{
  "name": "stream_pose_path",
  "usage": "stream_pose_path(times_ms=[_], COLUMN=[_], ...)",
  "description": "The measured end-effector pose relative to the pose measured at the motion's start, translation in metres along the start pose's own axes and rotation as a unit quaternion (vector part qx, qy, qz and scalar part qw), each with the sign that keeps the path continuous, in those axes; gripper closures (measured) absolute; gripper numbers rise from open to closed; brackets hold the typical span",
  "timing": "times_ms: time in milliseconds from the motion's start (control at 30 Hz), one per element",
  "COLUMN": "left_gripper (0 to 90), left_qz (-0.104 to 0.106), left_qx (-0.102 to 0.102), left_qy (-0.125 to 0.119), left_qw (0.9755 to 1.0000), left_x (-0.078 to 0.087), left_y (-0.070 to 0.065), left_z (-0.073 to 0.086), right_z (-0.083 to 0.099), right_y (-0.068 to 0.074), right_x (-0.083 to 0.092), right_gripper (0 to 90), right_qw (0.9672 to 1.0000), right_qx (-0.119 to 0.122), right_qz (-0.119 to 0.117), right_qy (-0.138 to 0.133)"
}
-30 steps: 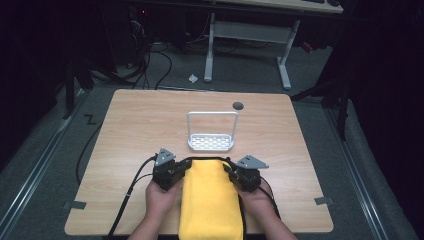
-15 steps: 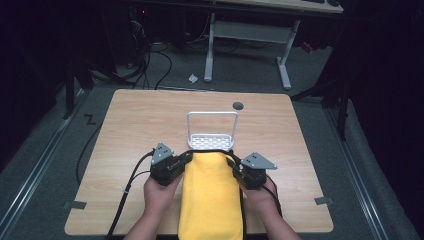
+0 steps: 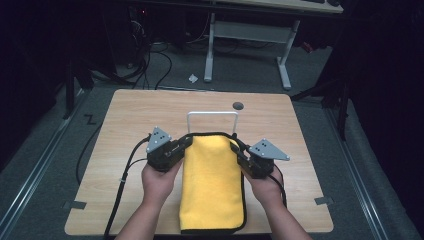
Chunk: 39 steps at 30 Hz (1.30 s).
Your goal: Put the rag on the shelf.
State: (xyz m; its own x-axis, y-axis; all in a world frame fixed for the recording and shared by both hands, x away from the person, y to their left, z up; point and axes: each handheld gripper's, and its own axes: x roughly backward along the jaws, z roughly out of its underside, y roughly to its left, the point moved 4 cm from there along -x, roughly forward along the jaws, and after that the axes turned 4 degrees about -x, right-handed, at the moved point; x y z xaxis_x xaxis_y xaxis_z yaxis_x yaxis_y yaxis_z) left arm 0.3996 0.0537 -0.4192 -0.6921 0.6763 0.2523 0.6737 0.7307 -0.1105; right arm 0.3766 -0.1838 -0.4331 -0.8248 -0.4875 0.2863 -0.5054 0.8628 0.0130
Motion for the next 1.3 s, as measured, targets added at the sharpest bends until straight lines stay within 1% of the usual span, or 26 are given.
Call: stream_pose_path(times_ms=[267, 500, 633, 933, 1033, 1167, 1233, 1300], left_gripper=[83.0, 83.1, 83.2, 83.2, 83.3, 83.3, 83.4, 83.8], left_qz=[-0.003, -0.005, -0.006, -0.008, -0.008, -0.008, -0.006, -0.001], left_qx=[-0.009, -0.021, -0.029, -0.049, -0.054, -0.058, -0.055, -0.043], left_qy=[-0.029, -0.053, -0.063, -0.082, -0.086, -0.085, -0.084, -0.083], left_qw=[0.9995, 0.9983, 0.9976, 0.9954, 0.9948, 0.9947, 0.9949, 0.9956], left_x=[0.006, 0.011, 0.013, 0.015, 0.015, 0.013, 0.010, 0.008], left_y=[0.002, 0.002, 0.001, -0.002, -0.003, -0.003, -0.001, 0.004], left_z=[-0.031, -0.058, -0.070, -0.099, -0.105, -0.108, -0.109, -0.111], right_z=[-0.030, -0.058, -0.071, -0.096, -0.103, -0.106, -0.107, -0.107], right_y=[-0.001, -0.002, -0.002, -0.006, -0.008, -0.010, -0.011, -0.013], right_x=[0.003, 0.006, 0.009, 0.015, 0.018, 0.018, 0.018, 0.016], right_gripper=[78.3, 78.3, 78.3, 78.4, 78.3, 78.3, 78.3, 78.3], right_qw=[0.9994, 0.9981, 0.9972, 0.9949, 0.9941, 0.9940, 0.9940, 0.9942], right_qx=[0.007, 0.013, 0.016, 0.019, 0.021, 0.021, 0.021, 0.020], right_qz=[0.003, 0.006, 0.007, 0.013, 0.015, 0.017, 0.018, 0.016], right_qy=[-0.033, -0.060, -0.073, -0.099, -0.105, -0.106, -0.106, -0.104])
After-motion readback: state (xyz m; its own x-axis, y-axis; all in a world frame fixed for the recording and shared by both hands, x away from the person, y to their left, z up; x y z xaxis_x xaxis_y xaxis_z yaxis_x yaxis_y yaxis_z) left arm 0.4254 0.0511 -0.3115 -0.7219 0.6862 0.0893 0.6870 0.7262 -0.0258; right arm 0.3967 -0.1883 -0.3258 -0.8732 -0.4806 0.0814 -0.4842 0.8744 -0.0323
